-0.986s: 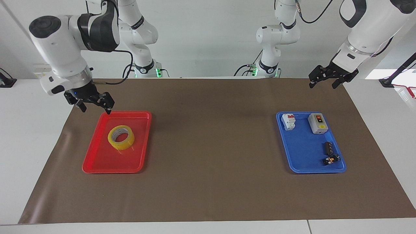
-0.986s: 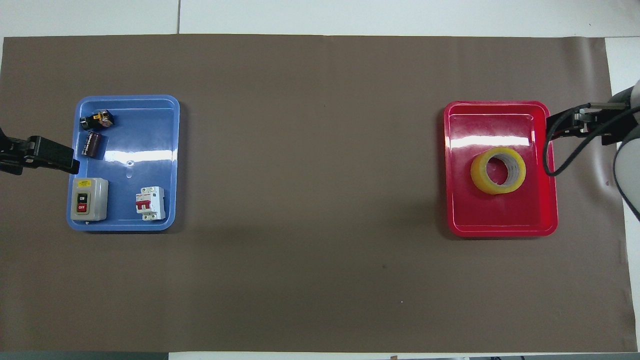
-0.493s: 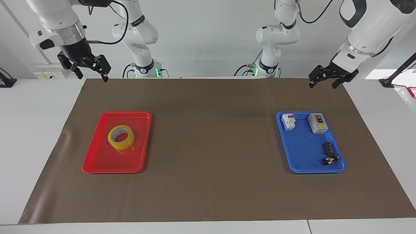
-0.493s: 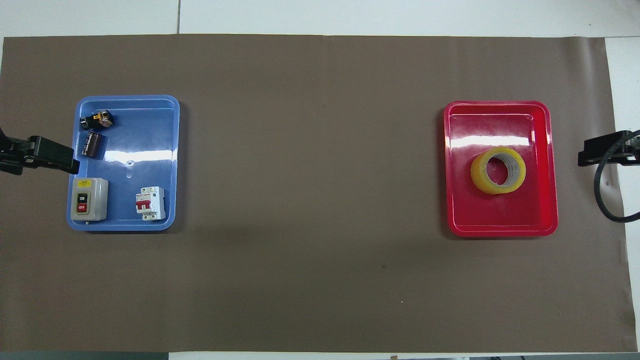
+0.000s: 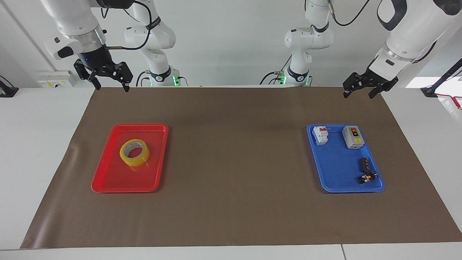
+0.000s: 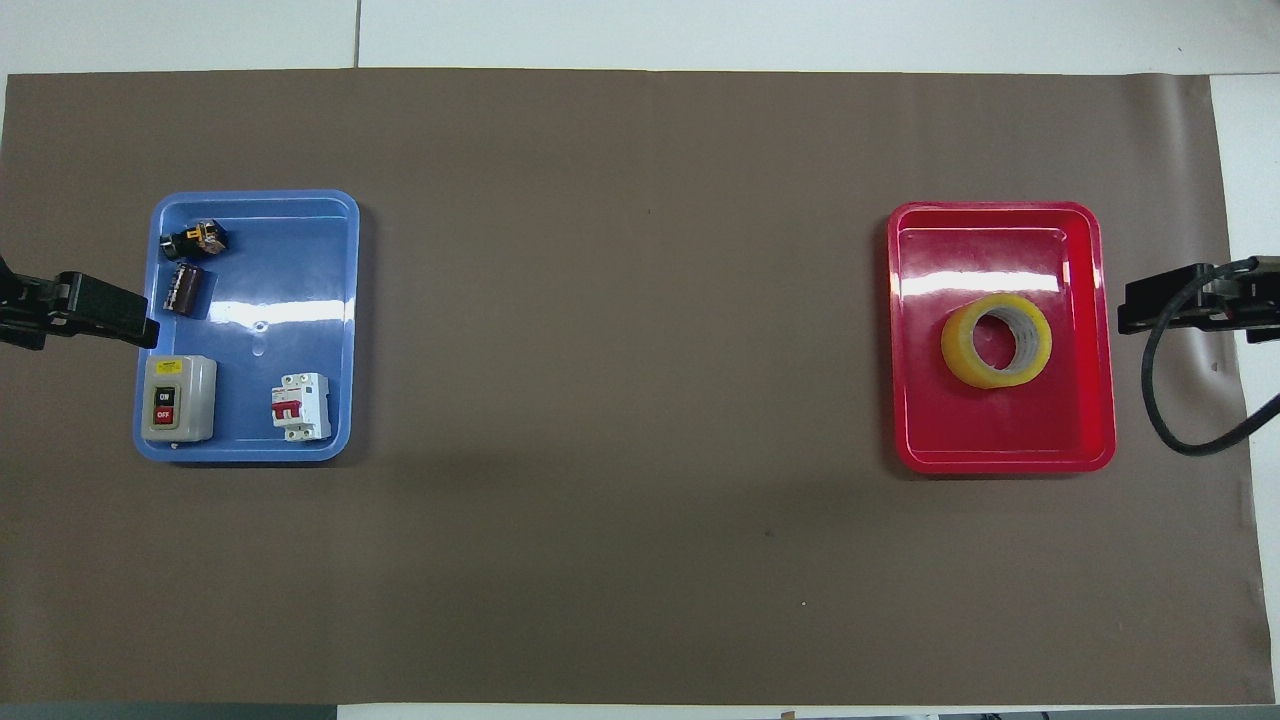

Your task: Place and move tape with both arms

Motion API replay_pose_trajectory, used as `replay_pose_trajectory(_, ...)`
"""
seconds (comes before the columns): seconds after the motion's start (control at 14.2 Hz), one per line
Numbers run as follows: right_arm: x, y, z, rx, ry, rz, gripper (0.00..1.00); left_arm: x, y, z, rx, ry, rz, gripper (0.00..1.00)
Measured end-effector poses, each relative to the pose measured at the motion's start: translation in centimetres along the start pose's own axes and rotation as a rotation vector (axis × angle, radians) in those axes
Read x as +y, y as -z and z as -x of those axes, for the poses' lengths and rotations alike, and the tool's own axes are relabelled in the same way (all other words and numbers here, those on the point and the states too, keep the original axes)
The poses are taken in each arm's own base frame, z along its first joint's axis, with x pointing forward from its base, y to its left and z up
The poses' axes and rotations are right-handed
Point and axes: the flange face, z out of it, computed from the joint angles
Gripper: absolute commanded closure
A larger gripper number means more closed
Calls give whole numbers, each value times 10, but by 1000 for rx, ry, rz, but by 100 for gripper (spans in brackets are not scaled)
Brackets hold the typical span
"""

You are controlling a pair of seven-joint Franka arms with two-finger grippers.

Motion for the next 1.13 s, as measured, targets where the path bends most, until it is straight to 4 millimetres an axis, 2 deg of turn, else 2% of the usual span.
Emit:
replay_pose_trajectory(0.77, 3, -1, 1, -11, -3, -2, 0, 0, 0, 0, 0, 0, 0, 0)
replay_pose_trajectory(0.99, 14, -4, -1, -24, -19, -8, 0, 0, 0, 0, 0, 0, 0, 0)
replay_pose_trajectory(1.13, 14, -4, -6, -33, -21, -7, 0, 0, 0, 0, 0, 0, 0, 0)
